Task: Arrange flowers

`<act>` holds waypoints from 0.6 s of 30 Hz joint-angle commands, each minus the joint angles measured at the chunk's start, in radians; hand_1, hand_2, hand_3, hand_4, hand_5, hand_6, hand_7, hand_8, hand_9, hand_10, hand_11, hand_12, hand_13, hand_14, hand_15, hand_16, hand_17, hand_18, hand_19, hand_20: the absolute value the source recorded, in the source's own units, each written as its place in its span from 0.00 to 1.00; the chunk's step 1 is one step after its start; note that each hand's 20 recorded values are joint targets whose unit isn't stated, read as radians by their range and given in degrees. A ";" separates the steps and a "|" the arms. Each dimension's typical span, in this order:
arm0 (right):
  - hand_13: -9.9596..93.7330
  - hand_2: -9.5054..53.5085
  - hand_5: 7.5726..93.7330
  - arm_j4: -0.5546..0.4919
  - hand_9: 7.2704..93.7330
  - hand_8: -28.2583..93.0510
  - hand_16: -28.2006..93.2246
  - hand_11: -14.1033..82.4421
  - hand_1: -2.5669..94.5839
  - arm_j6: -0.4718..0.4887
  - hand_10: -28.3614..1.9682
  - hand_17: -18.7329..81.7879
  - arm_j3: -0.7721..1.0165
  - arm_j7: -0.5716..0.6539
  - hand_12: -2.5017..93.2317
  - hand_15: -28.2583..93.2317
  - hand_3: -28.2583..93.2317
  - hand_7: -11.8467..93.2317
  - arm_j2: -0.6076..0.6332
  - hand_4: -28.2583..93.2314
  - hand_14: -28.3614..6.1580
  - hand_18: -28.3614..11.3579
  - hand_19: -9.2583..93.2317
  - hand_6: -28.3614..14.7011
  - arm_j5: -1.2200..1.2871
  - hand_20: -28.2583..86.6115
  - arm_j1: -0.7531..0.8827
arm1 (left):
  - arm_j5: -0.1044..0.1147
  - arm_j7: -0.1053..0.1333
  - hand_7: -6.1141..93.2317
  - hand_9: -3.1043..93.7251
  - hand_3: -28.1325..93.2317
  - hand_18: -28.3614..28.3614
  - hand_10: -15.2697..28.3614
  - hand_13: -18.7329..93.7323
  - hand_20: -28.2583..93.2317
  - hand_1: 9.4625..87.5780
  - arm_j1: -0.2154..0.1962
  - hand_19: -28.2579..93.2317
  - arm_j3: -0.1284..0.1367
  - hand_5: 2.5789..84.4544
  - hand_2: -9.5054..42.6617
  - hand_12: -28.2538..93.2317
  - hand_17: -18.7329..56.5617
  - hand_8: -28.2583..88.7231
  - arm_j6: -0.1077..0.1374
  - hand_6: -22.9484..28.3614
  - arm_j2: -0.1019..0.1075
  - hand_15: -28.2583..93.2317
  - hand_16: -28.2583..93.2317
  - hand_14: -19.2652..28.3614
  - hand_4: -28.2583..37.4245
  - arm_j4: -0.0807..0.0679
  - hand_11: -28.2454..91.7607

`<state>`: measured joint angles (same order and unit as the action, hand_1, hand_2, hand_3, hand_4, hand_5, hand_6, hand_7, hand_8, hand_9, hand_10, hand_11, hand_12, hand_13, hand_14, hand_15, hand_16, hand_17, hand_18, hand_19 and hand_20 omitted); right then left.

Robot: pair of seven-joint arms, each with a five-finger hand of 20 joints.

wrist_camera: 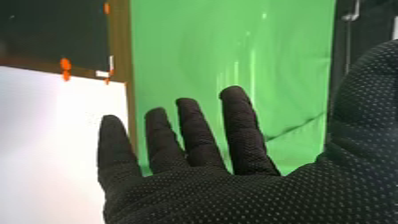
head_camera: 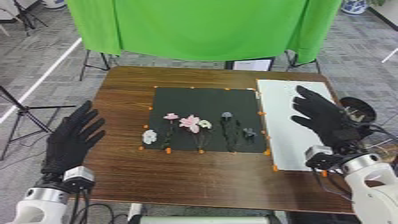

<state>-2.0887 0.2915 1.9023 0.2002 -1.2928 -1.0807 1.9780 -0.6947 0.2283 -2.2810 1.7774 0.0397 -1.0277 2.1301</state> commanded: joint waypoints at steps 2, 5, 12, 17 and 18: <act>0.29 0.06 0.26 -0.017 0.25 0.16 0.56 0.17 0.13 -0.070 0.55 0.15 -0.006 -0.036 0.28 0.20 0.91 0.25 -0.015 0.00 0.51 0.19 0.40 0.63 0.012 0.38 0.037 | -0.002 -0.012 0.23 0.20 0.80 0.91 0.58 0.27 0.28 0.14 -0.004 0.51 -0.014 0.25 0.03 0.39 0.03 0.16 -0.013 0.52 -0.018 0.37 0.27 0.71 0.00 -0.016 0.36; 0.31 0.06 0.26 -0.018 0.26 0.16 0.57 0.19 0.14 -0.054 0.53 0.15 -0.007 -0.035 0.28 0.21 0.91 0.27 -0.018 0.00 0.51 0.19 0.41 0.62 0.020 0.38 0.033 | 0.000 -0.013 0.23 0.20 0.80 0.90 0.58 0.27 0.28 0.14 0.009 0.51 -0.021 0.25 0.03 0.39 0.03 0.16 -0.023 0.52 -0.017 0.37 0.27 0.71 0.00 -0.021 0.36; 0.31 0.06 0.26 -0.014 0.26 0.15 0.57 0.19 0.14 -0.046 0.52 0.15 -0.015 -0.030 0.28 0.22 0.91 0.27 -0.021 0.00 0.51 0.19 0.41 0.62 0.013 0.38 0.030 | 0.000 -0.024 0.24 0.20 0.81 0.89 0.59 0.28 0.29 0.14 0.028 0.52 -0.043 0.26 0.04 0.40 0.04 0.16 -0.020 0.53 -0.024 0.39 0.28 0.70 0.00 -0.040 0.37; 0.31 0.05 0.26 -0.018 0.26 0.15 0.57 0.19 0.14 -0.049 0.53 0.16 -0.018 -0.031 0.28 0.22 0.92 0.27 -0.018 0.00 0.51 0.19 0.41 0.62 0.023 0.38 0.037 | -0.001 -0.039 0.25 0.20 0.81 0.87 0.59 0.28 0.30 0.15 0.031 0.53 -0.045 0.26 0.05 0.39 0.06 0.15 -0.030 0.53 -0.035 0.40 0.27 0.70 0.00 -0.044 0.38; 0.31 0.06 0.26 -0.017 0.26 0.15 0.57 0.19 0.14 -0.057 0.53 0.16 -0.021 -0.031 0.28 0.22 0.92 0.27 -0.021 0.00 0.51 0.19 0.41 0.62 0.023 0.38 0.040 | 0.004 -0.037 0.25 0.20 0.81 0.87 0.59 0.28 0.30 0.15 0.022 0.53 -0.042 0.26 0.05 0.39 0.06 0.15 -0.036 0.53 -0.039 0.40 0.27 0.70 0.00 -0.045 0.38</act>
<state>-2.0983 0.2421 1.8897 0.1758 -1.3055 -1.0642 2.0018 -0.6969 0.2109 -2.2501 1.7391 0.0226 -1.0433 2.0923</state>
